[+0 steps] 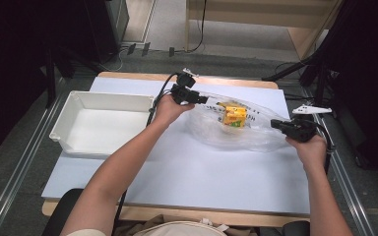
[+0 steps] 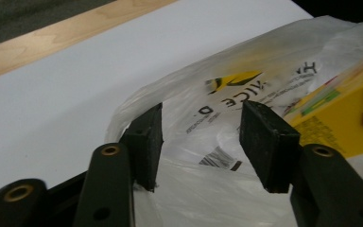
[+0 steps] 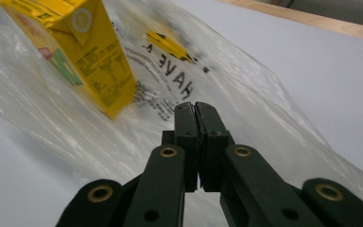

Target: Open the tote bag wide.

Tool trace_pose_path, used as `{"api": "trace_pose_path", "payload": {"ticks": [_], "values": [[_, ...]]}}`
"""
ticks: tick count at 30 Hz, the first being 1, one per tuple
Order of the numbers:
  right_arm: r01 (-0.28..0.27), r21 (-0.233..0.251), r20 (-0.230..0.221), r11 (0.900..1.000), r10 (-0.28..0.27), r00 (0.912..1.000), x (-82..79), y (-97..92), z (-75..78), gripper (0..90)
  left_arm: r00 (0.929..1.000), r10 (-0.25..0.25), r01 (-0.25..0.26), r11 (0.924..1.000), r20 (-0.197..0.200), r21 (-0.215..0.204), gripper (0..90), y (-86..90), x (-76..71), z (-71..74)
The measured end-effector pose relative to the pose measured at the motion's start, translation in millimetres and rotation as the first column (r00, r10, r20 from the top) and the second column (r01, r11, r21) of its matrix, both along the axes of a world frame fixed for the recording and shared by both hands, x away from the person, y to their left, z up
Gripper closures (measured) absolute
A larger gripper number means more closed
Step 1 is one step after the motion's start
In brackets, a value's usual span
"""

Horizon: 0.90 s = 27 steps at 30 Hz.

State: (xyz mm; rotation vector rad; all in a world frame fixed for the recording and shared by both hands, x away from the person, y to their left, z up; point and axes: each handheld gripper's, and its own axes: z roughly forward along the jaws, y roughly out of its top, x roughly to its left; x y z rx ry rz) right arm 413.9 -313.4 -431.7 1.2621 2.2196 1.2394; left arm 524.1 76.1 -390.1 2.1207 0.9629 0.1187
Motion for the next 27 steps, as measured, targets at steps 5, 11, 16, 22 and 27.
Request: {"api": "trace_pose_path", "payload": {"ticks": [5, 11, 16, 22, 27], "values": [[-0.022, -0.008, -0.005, 0.9997, 0.022, 0.9997, 6.6, 13.5, 3.0, 90.0, 0.9996, -0.022, 0.022, 0.9991, 0.019, -0.035, 40.2, -3.3, -3.0, 14.1], [-0.045, -0.006, -0.010, 0.9990, 0.045, 0.9989, 11.3, 26.6, 7.3, 90.0, 0.9985, -0.050, 0.051, 0.9978, 0.020, -0.043, 32.8, -7.2, -4.5, 18.6], [-0.061, -0.015, -0.009, 0.9980, 0.061, 0.9981, 12.9, 35.6, 9.1, 90.0, 0.9969, -0.077, 0.078, 0.9962, 0.018, -0.040, 26.8, -11.7, -5.4, 18.2], [-0.059, -0.011, -0.015, 0.9982, 0.058, 0.9982, 13.4, 37.2, 9.0, 89.9, 0.9903, -0.120, 0.120, 0.9927, 0.070, 0.012, 36.6, -19.7, -12.3, 20.6], [-0.054, -0.016, -0.015, 0.9984, 0.054, 0.9984, 12.6, 35.2, 10.5, 89.6, 0.9878, -0.133, 0.134, 0.9910, 0.082, -0.007, 45.2, -20.1, -18.3, 32.0]]}}
